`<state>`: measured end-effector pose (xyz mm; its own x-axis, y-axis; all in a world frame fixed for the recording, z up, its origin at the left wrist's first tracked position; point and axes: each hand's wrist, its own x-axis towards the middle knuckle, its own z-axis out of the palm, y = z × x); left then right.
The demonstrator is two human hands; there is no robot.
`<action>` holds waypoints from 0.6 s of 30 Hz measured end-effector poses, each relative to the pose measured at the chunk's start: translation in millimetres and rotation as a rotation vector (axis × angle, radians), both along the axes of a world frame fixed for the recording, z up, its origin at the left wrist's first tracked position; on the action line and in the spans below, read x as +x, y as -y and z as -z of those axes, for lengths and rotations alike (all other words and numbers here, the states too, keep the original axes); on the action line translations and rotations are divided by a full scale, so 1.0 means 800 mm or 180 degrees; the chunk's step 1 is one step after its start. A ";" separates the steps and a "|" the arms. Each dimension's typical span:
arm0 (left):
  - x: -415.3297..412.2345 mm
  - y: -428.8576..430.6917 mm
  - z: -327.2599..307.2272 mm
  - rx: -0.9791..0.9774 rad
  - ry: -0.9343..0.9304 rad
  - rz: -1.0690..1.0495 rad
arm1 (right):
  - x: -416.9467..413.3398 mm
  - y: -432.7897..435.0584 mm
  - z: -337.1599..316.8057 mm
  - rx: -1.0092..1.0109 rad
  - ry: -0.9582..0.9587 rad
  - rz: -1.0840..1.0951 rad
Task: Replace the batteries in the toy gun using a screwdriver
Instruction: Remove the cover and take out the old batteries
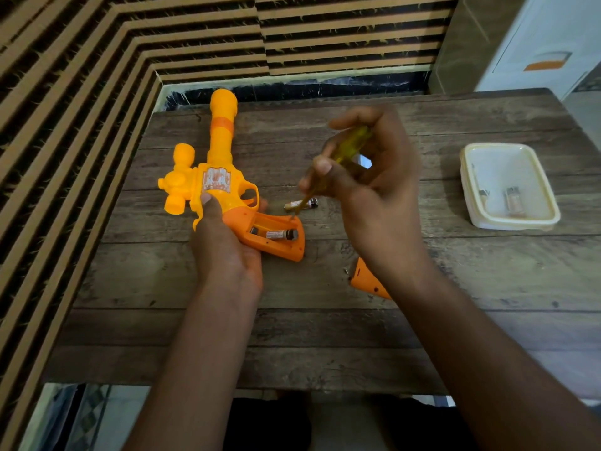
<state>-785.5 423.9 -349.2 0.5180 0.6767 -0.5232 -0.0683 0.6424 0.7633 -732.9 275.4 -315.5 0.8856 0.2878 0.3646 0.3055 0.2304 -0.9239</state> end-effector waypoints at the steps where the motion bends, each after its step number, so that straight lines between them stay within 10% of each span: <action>1: 0.000 0.000 0.000 -0.0006 -0.0001 0.0007 | 0.000 0.000 0.001 -0.0224 0.0195 -0.0017; 9: 0.000 0.001 0.006 0.0021 0.0079 0.0069 | -0.003 -0.006 0.011 -0.1666 0.1449 -0.0462; 18: 0.003 0.003 0.005 0.0014 0.0169 -0.0024 | -0.002 -0.020 0.027 -0.2971 0.1432 -0.0741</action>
<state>-783.3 421.2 -352.9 0.5400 0.6829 -0.4921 -0.1136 0.6384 0.7613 -734.8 291.2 -336.9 0.6113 0.7677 0.1922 0.7028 -0.4149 -0.5779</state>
